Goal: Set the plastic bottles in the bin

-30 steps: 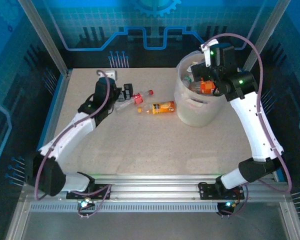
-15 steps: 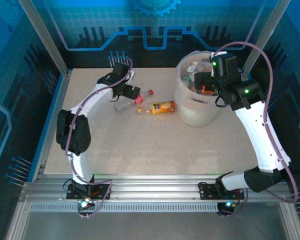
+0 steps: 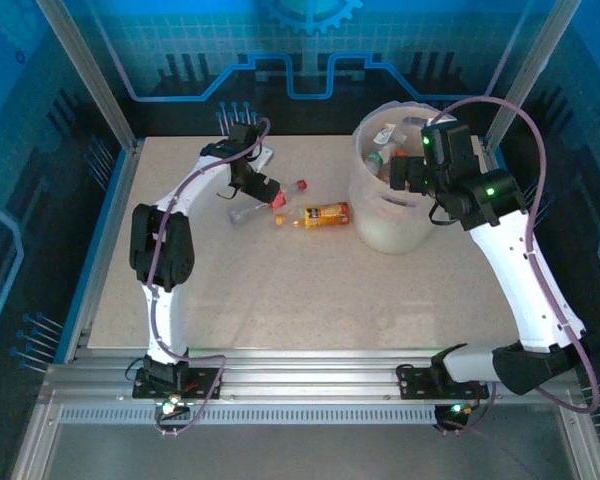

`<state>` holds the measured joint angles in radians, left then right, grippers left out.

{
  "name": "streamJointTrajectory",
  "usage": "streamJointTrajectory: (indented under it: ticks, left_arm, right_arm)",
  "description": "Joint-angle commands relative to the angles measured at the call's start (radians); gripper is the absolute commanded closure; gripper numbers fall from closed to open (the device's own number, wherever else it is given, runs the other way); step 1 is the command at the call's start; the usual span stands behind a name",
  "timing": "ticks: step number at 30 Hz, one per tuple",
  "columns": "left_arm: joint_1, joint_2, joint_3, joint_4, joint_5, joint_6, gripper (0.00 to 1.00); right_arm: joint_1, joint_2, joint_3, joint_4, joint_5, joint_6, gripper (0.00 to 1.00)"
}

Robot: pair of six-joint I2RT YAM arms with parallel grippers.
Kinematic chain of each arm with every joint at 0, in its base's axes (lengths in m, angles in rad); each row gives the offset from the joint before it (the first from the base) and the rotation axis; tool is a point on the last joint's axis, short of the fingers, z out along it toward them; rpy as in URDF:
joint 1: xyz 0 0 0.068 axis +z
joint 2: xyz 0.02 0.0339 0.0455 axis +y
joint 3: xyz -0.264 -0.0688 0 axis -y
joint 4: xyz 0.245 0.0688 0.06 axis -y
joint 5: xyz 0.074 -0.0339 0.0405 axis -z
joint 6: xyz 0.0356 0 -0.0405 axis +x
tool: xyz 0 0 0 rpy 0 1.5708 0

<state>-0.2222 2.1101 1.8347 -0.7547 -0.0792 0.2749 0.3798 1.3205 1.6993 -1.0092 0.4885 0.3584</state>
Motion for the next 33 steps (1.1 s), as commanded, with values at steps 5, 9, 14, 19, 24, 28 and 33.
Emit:
streamJointTrajectory:
  ticks: [5,9,14,19,24,28,33]
  left_arm:
    - [0.020,0.063,0.051,-0.107,0.077,0.072,0.01]
    - [0.022,0.096,0.068,-0.115,0.066,0.077,0.01]
    - [0.026,0.148,0.115,-0.126,0.059,0.073,0.01]
    - [0.027,0.206,0.163,-0.146,0.060,0.071,0.01]
    - [0.033,0.233,0.164,-0.156,0.050,0.065,0.01]
    - [0.051,0.241,0.158,-0.170,0.037,0.047,0.03]
    - [0.076,0.240,0.147,-0.170,0.042,0.026,0.12]
  right_arm:
    - [0.011,-0.022,-0.025,0.017,0.001,0.036,0.00]
    - [0.011,-0.016,-0.027,0.012,0.000,0.035,0.00]
    - [0.011,-0.016,-0.033,0.008,0.001,0.036,0.00]
    - [0.011,-0.021,-0.044,0.007,0.004,0.040,0.00]
    - [0.011,-0.018,-0.046,0.008,0.001,0.041,0.00]
    - [0.011,-0.014,-0.048,0.011,-0.003,0.042,0.00]
    - [0.011,-0.007,-0.054,0.017,-0.010,0.046,0.00]
